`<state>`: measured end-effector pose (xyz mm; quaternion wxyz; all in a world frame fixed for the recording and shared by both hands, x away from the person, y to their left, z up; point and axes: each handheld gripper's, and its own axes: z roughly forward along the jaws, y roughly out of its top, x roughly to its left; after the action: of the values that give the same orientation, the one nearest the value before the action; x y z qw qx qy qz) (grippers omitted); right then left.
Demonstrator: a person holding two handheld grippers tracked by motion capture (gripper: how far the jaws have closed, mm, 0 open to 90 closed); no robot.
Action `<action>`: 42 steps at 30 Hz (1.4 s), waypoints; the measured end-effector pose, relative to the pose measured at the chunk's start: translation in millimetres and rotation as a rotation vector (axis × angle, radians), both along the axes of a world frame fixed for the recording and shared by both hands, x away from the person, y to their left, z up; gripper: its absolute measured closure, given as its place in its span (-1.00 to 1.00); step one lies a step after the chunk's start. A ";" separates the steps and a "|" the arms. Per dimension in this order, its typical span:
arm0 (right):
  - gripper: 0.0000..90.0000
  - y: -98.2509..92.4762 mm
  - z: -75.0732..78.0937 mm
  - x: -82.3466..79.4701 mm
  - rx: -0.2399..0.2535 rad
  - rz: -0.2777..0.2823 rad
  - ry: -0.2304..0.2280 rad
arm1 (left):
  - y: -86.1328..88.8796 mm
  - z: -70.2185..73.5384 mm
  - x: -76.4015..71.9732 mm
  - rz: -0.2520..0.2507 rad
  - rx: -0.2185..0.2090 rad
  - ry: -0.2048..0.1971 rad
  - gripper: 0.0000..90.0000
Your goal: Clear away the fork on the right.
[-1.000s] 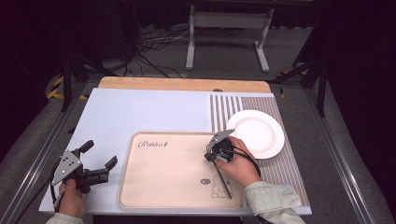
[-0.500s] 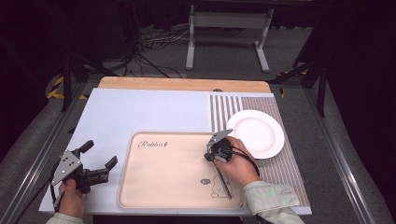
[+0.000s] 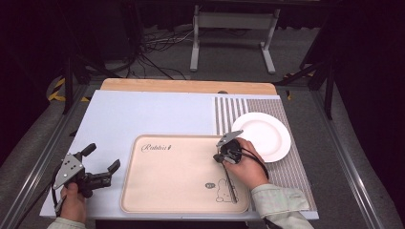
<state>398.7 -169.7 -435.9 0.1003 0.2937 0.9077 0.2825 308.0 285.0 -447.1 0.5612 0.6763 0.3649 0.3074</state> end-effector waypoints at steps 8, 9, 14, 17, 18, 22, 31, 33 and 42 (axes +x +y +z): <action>1.00 -8.8 1.3 1.0 -0.006 -0.030 -0.007 | -1.0 -0.5 0.6 -0.002 -0.001 0.001 -0.99; 1.00 -9.8 1.9 0.8 -0.010 -0.030 -0.012 | -1.1 -0.5 0.7 -0.003 0.000 0.001 -0.99; 1.00 -14.9 2.4 1.4 -0.005 -0.047 -0.001 | -1.5 -0.2 1.0 -0.005 0.001 0.003 -0.99; 1.00 -17.1 2.8 1.7 -0.005 -0.059 0.005 | -1.5 0.2 1.2 -0.008 0.006 0.004 -0.99; 1.00 -17.1 2.8 1.7 -0.005 -0.059 0.005 | -1.4 0.2 1.4 -0.009 0.009 0.004 -0.99; 1.00 -20.2 3.1 2.2 -0.009 -0.073 0.005 | -2.3 0.0 2.1 -0.009 0.003 0.004 -0.99; 1.00 -24.4 3.7 1.6 -0.011 -0.087 0.010 | -2.9 0.1 2.9 -0.012 0.005 0.004 -0.99; 1.00 -25.1 3.8 1.3 -0.011 -0.091 0.010 | -3.3 0.0 3.1 -0.011 0.002 0.004 -0.99; 0.96 -28.4 19.3 -2.8 0.034 -0.096 -0.043 | -3.5 0.3 3.1 -0.011 0.001 0.002 -0.99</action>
<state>395.9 -198.2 -416.6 0.1283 0.3324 0.8852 0.2990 311.1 281.5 -446.8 0.5623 0.6789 0.3615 0.3038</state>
